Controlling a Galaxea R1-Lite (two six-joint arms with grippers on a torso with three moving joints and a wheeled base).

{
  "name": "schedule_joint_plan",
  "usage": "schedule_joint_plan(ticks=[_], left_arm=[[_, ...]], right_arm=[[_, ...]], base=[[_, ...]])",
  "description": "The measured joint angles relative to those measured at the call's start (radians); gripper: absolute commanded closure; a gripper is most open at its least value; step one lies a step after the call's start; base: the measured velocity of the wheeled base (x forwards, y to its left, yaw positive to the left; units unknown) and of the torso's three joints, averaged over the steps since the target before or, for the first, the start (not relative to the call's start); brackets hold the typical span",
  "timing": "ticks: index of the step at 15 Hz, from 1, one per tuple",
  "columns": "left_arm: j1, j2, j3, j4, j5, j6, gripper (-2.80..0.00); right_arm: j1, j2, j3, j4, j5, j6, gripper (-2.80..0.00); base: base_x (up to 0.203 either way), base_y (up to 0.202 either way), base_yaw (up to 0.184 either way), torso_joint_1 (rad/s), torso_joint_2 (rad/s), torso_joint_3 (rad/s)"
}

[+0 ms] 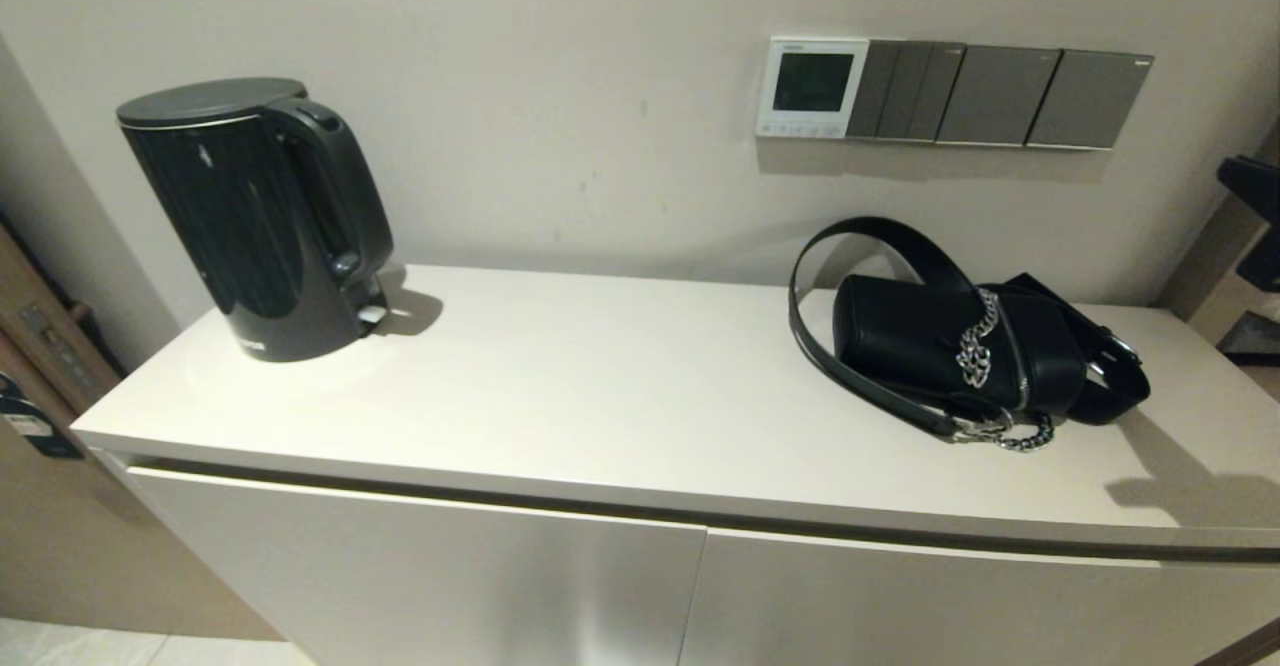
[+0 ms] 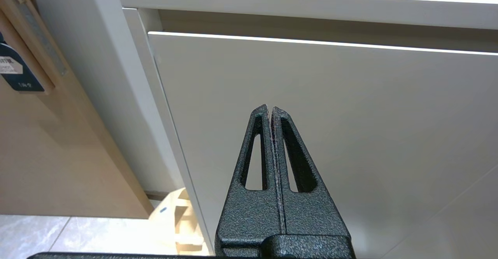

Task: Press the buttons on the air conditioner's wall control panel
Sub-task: Turn on the central air conditioner

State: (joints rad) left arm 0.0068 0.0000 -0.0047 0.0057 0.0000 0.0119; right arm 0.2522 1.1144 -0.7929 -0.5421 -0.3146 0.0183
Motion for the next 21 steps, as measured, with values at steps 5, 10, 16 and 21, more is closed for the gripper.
schedule_joint_plan(ticks=[5,10,16,21], left_arm=[[0.0,0.0,0.0,0.0,0.0,0.0,0.0],[0.0,0.0,0.0,0.0,0.0,0.0,0.0],[0.0,0.0,0.0,0.0,0.0,0.0,0.0],[0.0,0.0,0.0,0.0,0.0,0.0,0.0]], right_arm=[[0.041,0.238,-0.236,-0.002,-0.03,-0.011,0.0],[0.11,0.451,-0.414,-0.034,-0.085,-0.024,0.0],[0.148,0.621,-0.443,-0.234,-0.11,-0.05,0.0],[0.15,0.721,-0.495,-0.277,-0.118,-0.057,0.0]], base=[[0.0,0.0,0.0,0.0,0.0,0.0],[0.0,0.0,0.0,0.0,0.0,0.0],[0.0,0.0,0.0,0.0,0.0,0.0],[0.0,0.0,0.0,0.0,0.0,0.0]])
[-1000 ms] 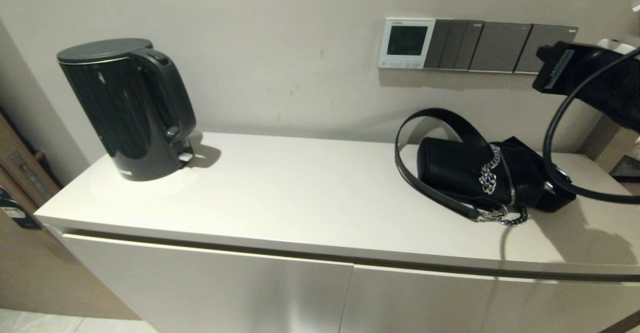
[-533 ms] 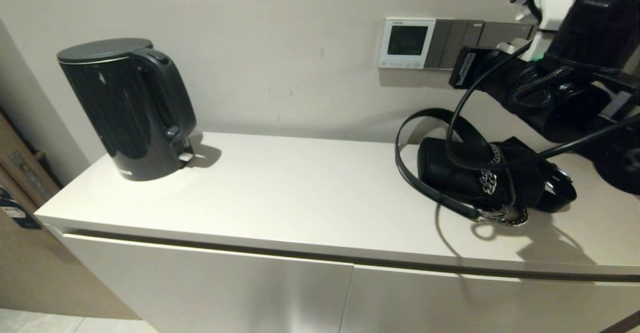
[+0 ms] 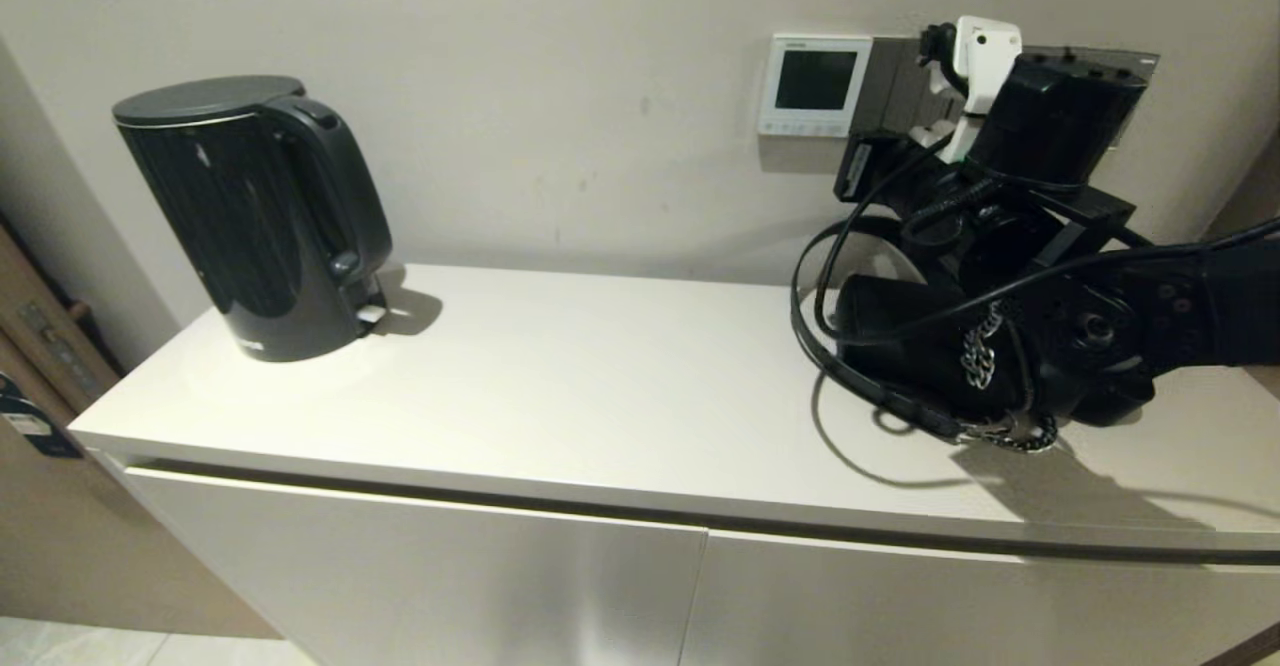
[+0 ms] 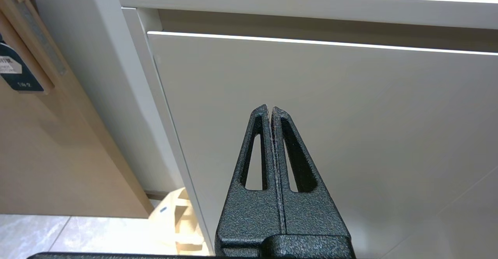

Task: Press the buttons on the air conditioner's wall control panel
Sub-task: Turn on the central air conditioner

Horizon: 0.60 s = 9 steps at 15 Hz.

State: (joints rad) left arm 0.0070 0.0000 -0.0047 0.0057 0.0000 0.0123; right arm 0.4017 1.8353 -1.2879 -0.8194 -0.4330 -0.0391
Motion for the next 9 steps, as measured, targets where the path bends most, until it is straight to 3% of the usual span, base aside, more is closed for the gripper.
schedule_joint_plan(ticks=[9], left_arm=[[-0.001,0.0,0.0,0.0,0.0,0.0,0.0]], right_arm=[[0.0,0.109,-0.105,-0.043,0.017,-0.012,0.0]], base=[[0.0,0.0,0.0,0.0,0.0,0.0]])
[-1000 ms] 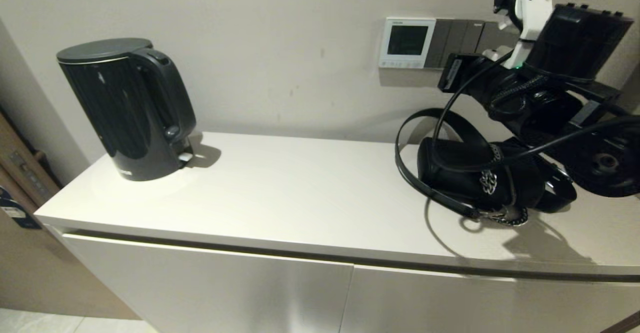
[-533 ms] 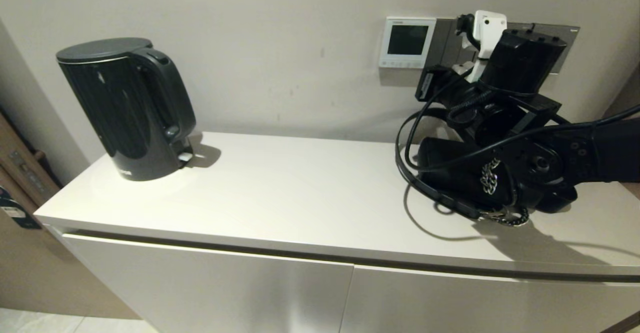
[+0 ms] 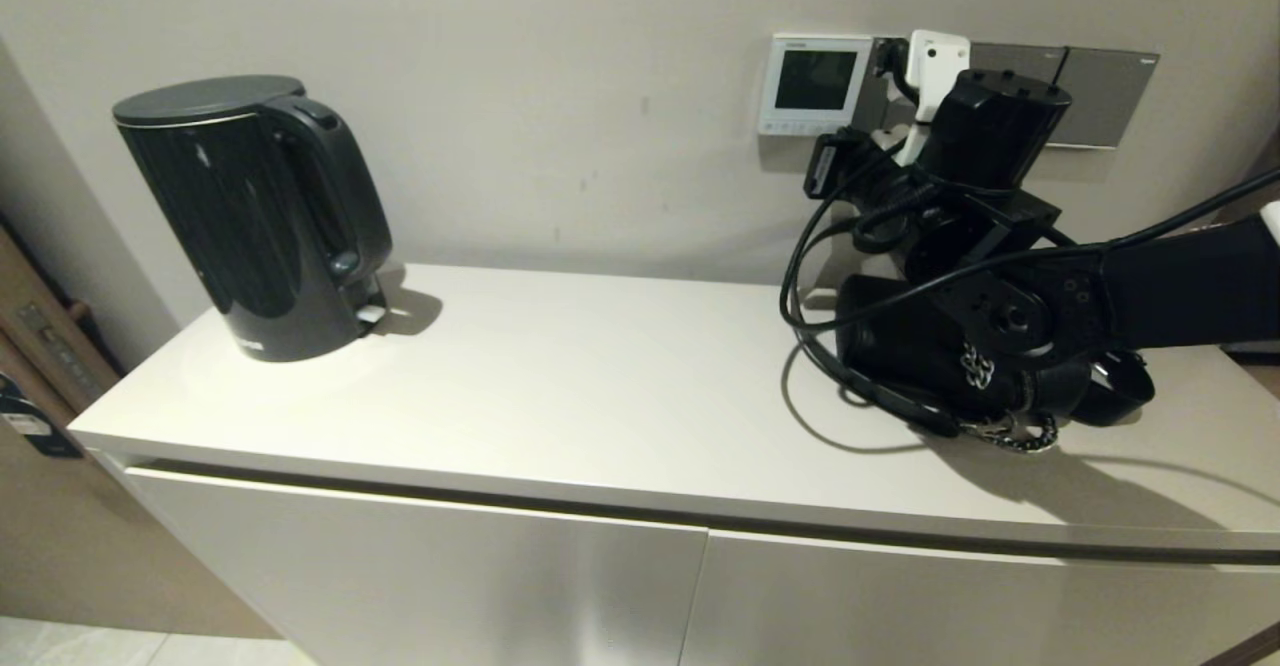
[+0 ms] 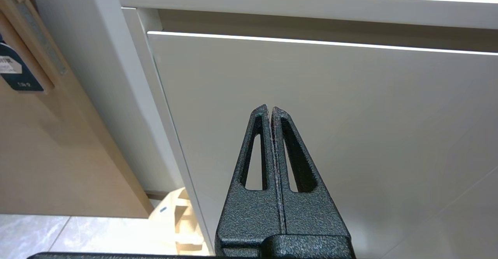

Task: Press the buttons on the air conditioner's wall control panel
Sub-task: Turn on the central air conditioner

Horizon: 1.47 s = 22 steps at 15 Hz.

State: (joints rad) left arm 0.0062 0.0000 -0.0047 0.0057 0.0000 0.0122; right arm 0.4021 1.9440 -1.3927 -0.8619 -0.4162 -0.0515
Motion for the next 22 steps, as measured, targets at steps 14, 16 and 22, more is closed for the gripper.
schedule_joint_plan(ticks=[14,16,22], left_arm=[[0.0,0.0,0.0,0.0,0.0,0.0,0.0],[0.0,0.0,0.0,0.0,0.0,0.0,0.0],[0.0,0.0,0.0,0.0,0.0,0.0,0.0]], right_arm=[[0.001,0.051,-0.033,-0.061,0.02,0.0,0.0],[0.002,0.042,-0.028,-0.063,0.02,0.0,0.0],[0.01,0.031,-0.022,-0.063,0.017,-0.002,0.0]], base=[[0.0,0.0,0.0,0.0,0.0,0.0],[0.0,0.0,0.0,0.0,0.0,0.0],[0.0,0.0,0.0,0.0,0.0,0.0]])
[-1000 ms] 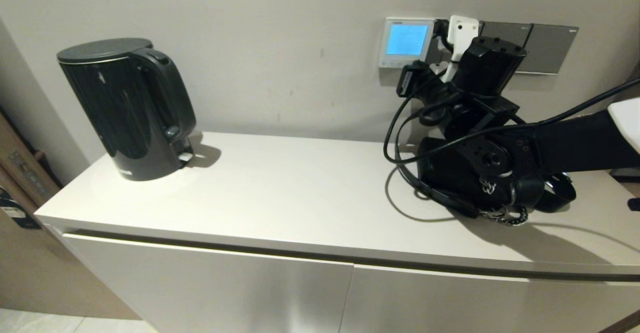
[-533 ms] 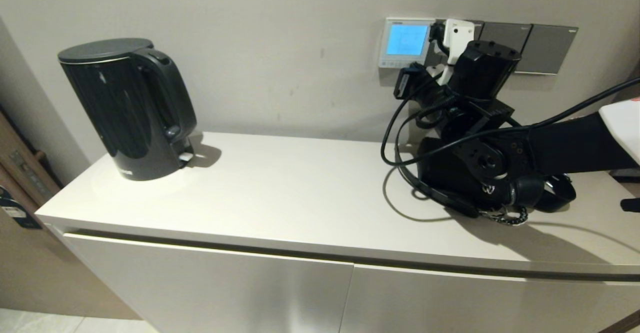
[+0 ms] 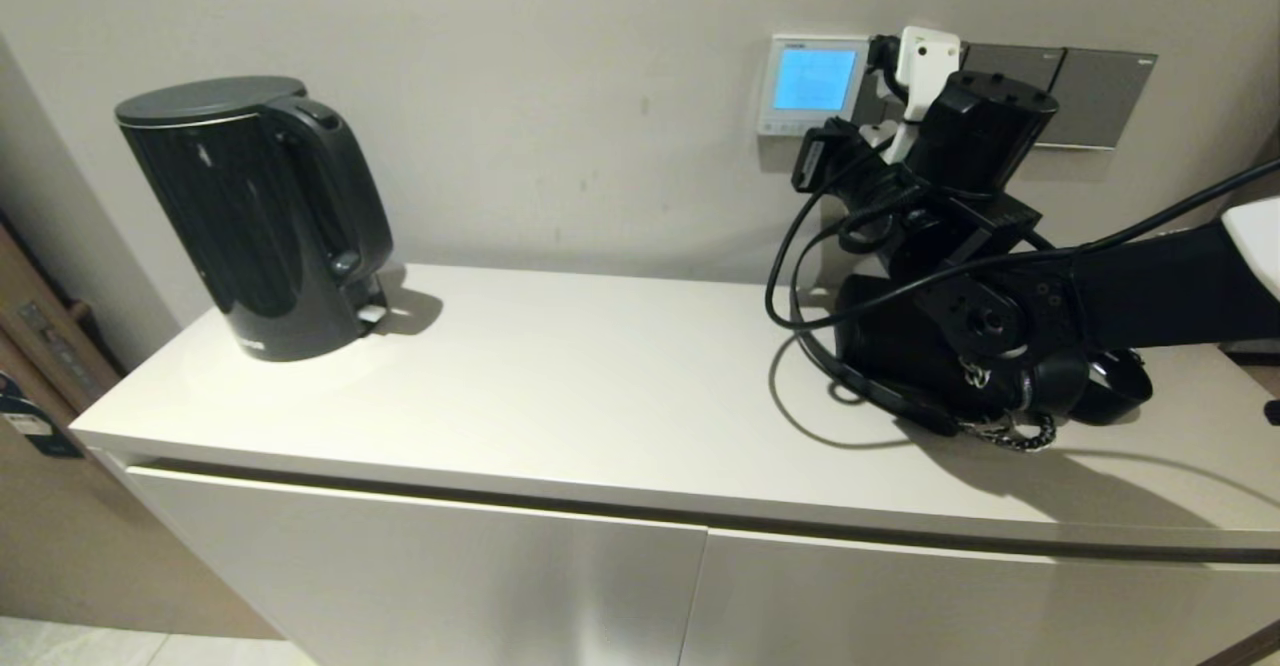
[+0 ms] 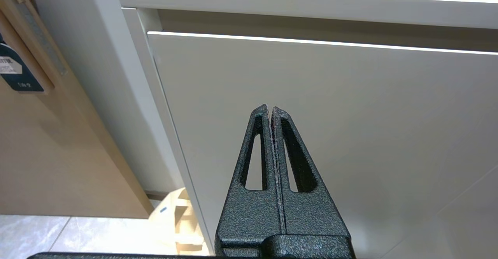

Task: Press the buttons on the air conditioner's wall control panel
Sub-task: Turn on the central air conditioner

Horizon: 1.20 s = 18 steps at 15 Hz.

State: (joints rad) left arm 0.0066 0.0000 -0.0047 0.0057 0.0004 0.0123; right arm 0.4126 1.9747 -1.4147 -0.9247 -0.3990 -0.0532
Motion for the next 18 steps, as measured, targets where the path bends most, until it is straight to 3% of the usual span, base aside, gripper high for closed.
schedule_joint_plan(ticks=[18], left_arm=[[0.0,0.0,0.0,0.0,0.0,0.0,0.0]], right_arm=[[-0.001,0.004,0.016,0.0,-0.005,-0.001,0.0]], base=[[0.0,0.0,0.0,0.0,0.0,0.0]])
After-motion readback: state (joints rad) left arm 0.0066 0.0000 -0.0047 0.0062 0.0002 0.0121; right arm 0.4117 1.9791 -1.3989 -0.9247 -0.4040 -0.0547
